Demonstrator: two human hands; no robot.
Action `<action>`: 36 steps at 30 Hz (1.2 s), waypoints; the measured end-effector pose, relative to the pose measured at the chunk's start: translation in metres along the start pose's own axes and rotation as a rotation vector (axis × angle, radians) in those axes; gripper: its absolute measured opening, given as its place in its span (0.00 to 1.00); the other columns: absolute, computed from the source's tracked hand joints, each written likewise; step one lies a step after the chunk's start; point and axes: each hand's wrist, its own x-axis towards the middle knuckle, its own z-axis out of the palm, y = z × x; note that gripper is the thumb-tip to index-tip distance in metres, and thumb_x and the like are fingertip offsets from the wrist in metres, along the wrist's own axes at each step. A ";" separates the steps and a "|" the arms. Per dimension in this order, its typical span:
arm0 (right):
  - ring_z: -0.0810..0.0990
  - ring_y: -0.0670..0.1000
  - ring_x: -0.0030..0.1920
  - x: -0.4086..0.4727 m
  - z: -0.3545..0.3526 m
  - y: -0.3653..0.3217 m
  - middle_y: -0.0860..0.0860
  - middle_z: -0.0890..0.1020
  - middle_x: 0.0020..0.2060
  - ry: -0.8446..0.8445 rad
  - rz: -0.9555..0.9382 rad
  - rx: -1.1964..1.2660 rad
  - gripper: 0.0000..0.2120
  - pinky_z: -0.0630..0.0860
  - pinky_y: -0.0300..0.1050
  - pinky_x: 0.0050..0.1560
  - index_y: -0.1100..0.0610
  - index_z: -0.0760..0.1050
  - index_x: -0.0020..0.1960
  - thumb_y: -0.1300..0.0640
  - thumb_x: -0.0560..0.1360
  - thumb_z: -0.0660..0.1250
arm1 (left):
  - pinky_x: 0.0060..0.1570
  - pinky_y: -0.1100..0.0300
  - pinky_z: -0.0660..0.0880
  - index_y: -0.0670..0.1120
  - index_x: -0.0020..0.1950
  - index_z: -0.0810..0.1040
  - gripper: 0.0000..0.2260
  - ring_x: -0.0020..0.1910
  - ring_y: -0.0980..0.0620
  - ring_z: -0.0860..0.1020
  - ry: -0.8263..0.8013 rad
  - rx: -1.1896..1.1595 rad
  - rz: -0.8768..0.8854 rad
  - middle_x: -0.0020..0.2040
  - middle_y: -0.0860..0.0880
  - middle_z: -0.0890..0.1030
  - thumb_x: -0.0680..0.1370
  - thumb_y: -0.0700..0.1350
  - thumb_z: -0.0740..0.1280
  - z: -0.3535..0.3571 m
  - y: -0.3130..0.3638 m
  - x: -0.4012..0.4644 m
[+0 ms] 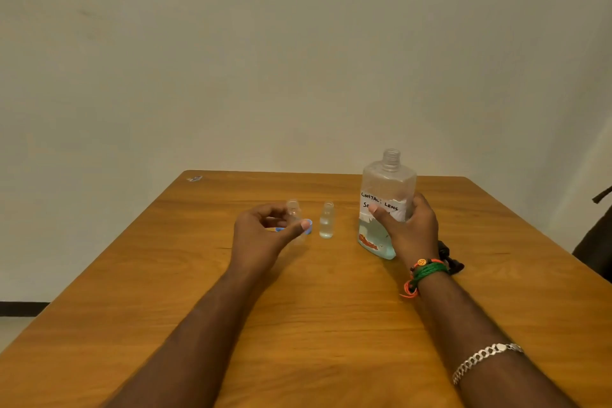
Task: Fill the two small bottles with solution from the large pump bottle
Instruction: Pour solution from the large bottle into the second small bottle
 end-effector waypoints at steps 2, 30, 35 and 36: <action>0.80 0.39 0.49 -0.001 -0.005 -0.010 0.41 0.82 0.48 -0.052 -0.038 -0.052 0.22 0.78 0.38 0.45 0.49 0.75 0.56 0.52 0.67 0.81 | 0.40 0.64 0.80 0.50 0.48 0.88 0.16 0.43 0.58 0.85 -0.075 -0.037 -0.002 0.44 0.54 0.89 0.65 0.51 0.86 0.005 0.008 -0.005; 0.82 0.56 0.54 -0.032 -0.051 -0.060 0.51 0.84 0.56 -0.252 -0.578 -0.842 0.32 0.78 0.58 0.53 0.51 0.76 0.67 0.53 0.65 0.82 | 0.40 0.62 0.83 0.43 0.43 0.83 0.23 0.38 0.54 0.84 -0.338 -0.120 0.017 0.48 0.44 0.89 0.56 0.50 0.87 0.010 0.014 -0.017; 0.81 0.55 0.55 -0.032 -0.049 -0.061 0.49 0.84 0.56 -0.269 -0.609 -0.881 0.32 0.76 0.55 0.54 0.49 0.76 0.67 0.52 0.65 0.82 | 0.39 0.64 0.82 0.46 0.41 0.82 0.22 0.37 0.56 0.84 -0.340 -0.119 0.033 0.46 0.47 0.88 0.56 0.52 0.87 0.010 0.014 -0.017; 0.81 0.55 0.55 -0.032 -0.049 -0.061 0.49 0.83 0.56 -0.268 -0.612 -0.884 0.32 0.76 0.56 0.54 0.49 0.76 0.67 0.52 0.65 0.82 | 0.38 0.64 0.81 0.46 0.41 0.82 0.22 0.37 0.56 0.83 -0.338 -0.118 0.038 0.46 0.47 0.88 0.56 0.52 0.87 0.010 0.014 -0.016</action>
